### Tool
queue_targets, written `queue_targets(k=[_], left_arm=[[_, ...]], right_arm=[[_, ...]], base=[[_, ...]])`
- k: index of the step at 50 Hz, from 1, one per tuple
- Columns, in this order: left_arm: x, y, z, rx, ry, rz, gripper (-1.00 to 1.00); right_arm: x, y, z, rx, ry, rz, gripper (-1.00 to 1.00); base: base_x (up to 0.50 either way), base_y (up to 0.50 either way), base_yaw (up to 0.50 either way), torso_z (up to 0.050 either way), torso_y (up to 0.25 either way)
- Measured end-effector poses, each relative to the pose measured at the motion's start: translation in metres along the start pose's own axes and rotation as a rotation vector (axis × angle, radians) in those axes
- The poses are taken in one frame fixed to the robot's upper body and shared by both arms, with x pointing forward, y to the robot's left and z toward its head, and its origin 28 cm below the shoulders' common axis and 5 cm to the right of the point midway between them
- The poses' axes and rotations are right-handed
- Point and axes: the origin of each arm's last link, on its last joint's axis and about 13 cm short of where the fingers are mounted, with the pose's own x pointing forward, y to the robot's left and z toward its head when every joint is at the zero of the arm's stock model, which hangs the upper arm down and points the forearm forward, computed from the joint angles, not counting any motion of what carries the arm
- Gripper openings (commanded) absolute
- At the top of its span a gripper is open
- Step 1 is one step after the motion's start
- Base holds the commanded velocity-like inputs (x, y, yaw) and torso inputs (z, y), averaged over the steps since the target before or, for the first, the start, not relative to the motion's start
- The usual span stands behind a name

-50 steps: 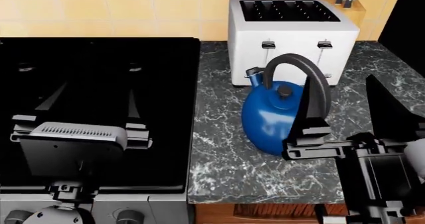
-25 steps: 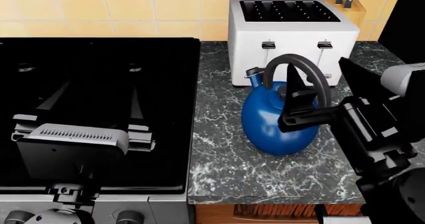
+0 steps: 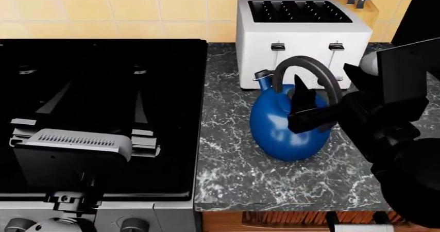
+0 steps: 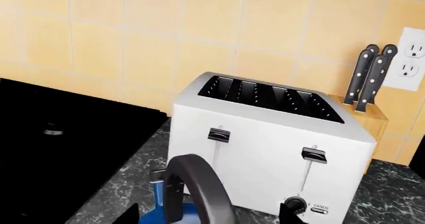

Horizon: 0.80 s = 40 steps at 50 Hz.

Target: Pick the kettle from the counter and place it on a stove burner. Then turn the burner on.

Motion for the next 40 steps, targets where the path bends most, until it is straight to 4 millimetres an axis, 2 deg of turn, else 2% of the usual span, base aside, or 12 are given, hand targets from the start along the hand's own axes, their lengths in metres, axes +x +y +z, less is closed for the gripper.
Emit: queue_targets(k=[20,21,40], left_arm=[[-0.001,0.000,0.001,-0.003,0.000,-0.008,1.00],[-0.001,0.000,0.001,-0.003,0.000,-0.009,1.00],[-0.001,-0.001,0.000,-0.004,-0.001,-0.015,1.00]], right_arm=[[0.015,-0.002,-0.019,0.025,0.108,0.009,1.00],[0.016,-0.002,-0.020,0.029,0.110,0.007,-1.00],[0.019,-0.006,-0.021,0.081,0.113,-0.038,-1.00]], base=[[0.00,0.00,0.00,0.000,0.000],[0.00,0.00,0.00,0.000,0.000],[0.00,0.00,0.00,0.000,0.000]])
